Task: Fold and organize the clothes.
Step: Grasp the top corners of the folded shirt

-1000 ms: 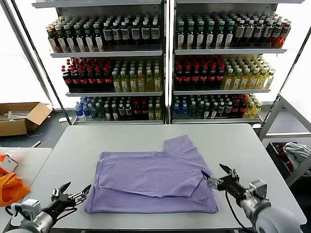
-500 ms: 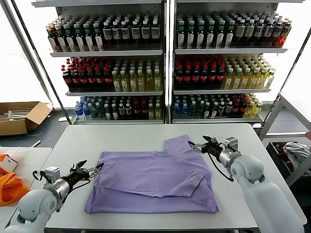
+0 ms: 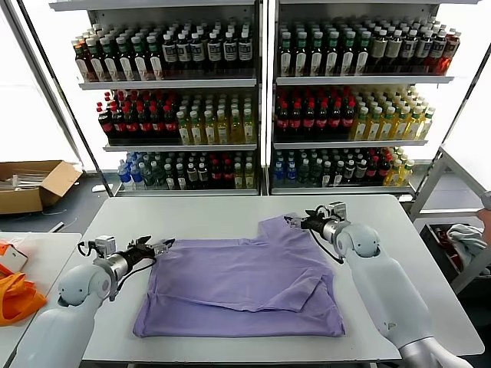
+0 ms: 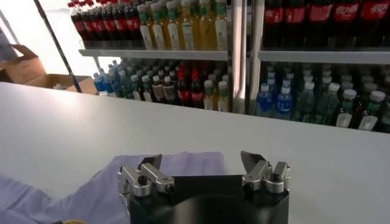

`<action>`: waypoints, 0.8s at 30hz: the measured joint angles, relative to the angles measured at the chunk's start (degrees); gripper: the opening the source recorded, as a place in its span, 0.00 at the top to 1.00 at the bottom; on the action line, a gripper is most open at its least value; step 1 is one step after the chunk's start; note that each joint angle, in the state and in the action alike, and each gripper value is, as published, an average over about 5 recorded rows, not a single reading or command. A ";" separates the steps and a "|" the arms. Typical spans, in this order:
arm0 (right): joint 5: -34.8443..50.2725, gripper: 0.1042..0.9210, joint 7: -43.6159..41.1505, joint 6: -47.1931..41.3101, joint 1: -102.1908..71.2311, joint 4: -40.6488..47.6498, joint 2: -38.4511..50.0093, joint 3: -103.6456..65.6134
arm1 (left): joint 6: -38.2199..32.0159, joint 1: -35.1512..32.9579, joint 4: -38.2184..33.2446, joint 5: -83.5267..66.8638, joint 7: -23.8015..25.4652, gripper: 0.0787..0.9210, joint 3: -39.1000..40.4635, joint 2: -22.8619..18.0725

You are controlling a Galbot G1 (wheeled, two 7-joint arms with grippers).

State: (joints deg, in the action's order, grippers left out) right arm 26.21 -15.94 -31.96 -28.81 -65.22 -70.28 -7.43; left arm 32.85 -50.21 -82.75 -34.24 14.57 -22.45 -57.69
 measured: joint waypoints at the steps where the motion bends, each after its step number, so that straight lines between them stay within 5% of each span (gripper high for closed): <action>1: -0.10 0.12 -0.01 -0.06 0.14 0.34 -0.20 0.25 | 0.01 0.31 0.34 -0.03 0.02 0.12 0.39 0.04; 7: -0.30 0.17 -0.01 -0.12 0.47 1.65 -0.89 1.18 | 0.04 0.88 1.41 0.03 0.36 0.27 1.98 0.28; 24: 1.75 0.75 1.14 -0.39 -0.80 -0.05 -1.20 1.23 | -0.63 -0.40 1.76 0.15 1.58 0.83 2.30 0.42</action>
State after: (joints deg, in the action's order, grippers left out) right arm 27.97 -14.80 -32.35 -29.62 -65.27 -71.48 -6.21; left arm 32.22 -50.61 -80.99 -34.09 16.14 -20.15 -57.26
